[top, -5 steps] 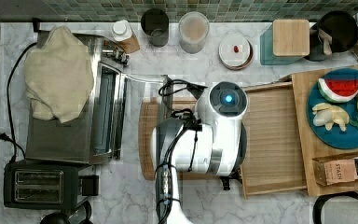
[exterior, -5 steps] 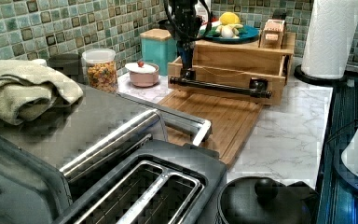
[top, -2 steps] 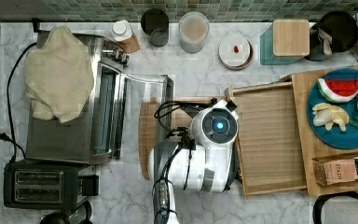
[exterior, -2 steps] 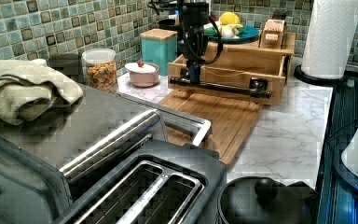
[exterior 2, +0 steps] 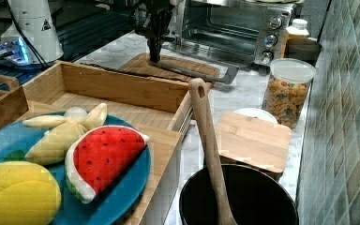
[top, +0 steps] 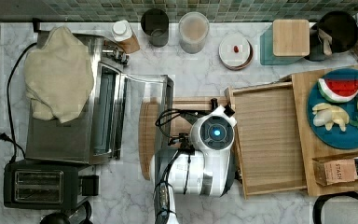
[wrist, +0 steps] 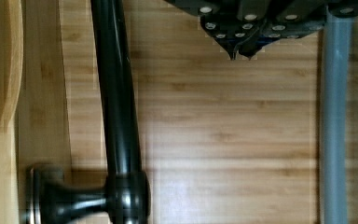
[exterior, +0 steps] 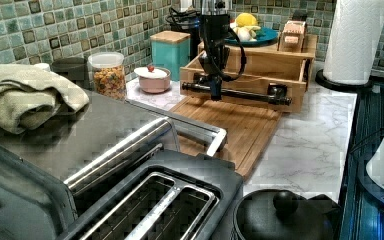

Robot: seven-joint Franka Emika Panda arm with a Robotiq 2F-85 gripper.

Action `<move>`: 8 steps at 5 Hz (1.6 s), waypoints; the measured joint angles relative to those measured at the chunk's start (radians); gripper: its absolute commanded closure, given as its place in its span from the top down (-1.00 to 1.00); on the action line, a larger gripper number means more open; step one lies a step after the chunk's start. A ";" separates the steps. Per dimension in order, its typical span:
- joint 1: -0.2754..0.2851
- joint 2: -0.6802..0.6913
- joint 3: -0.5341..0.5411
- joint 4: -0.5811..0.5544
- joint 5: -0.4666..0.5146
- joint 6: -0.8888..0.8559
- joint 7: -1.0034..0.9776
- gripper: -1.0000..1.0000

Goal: Close the drawer.

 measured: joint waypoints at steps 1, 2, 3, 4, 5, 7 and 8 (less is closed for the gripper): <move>-0.007 0.011 0.000 -0.014 -0.025 0.000 -0.014 -1.00; -0.012 0.052 -0.004 -0.010 -0.035 0.024 -0.100 -1.00; -0.013 0.117 -0.022 -0.010 -0.035 0.095 -0.174 -1.00; -0.032 0.160 -0.042 -0.010 -0.034 0.137 -0.179 -1.00; -0.042 0.146 -0.052 -0.008 -0.041 0.133 -0.179 -1.00; -0.068 0.142 -0.060 0.004 -0.045 0.126 -0.223 -1.00; -0.101 0.175 -0.065 0.049 -0.013 0.096 -0.304 -1.00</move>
